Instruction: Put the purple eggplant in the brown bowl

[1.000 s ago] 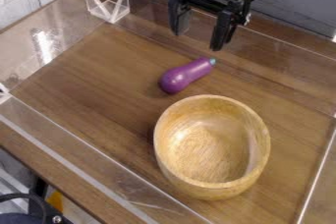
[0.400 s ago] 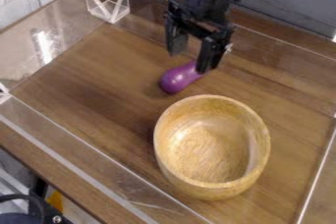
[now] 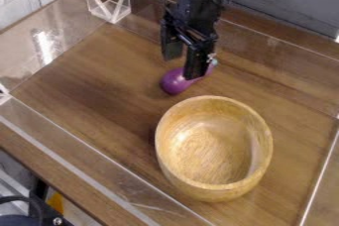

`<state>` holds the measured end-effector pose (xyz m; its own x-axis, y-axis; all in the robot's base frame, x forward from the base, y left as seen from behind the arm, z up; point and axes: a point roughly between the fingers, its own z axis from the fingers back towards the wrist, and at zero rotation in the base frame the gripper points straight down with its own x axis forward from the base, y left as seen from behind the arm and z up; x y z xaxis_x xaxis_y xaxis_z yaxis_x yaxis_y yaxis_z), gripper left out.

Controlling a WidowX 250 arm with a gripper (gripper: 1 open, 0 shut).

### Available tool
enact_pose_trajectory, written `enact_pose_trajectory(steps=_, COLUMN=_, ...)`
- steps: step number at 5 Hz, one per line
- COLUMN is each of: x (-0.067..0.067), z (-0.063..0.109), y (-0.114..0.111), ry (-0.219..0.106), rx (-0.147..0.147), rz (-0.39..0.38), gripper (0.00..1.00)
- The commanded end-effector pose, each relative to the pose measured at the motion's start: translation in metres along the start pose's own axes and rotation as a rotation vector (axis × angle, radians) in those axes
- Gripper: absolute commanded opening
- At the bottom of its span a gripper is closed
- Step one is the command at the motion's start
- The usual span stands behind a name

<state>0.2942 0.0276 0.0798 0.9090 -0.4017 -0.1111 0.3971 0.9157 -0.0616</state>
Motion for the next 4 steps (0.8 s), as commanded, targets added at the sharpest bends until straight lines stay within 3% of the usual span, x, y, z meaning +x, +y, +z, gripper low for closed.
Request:
enact_pose_trajectory(steps=1, x=0.0016, z=0.0051, y=0.0060, ry=-0.052, rx=0.015, rz=-0.026, gripper=1.00)
enact_pose_trajectory(steps=4, x=0.0076, z=-0.0018, y=0.0110, ry=-0.127, rx=0.035, rz=-0.079, gripper=1.00)
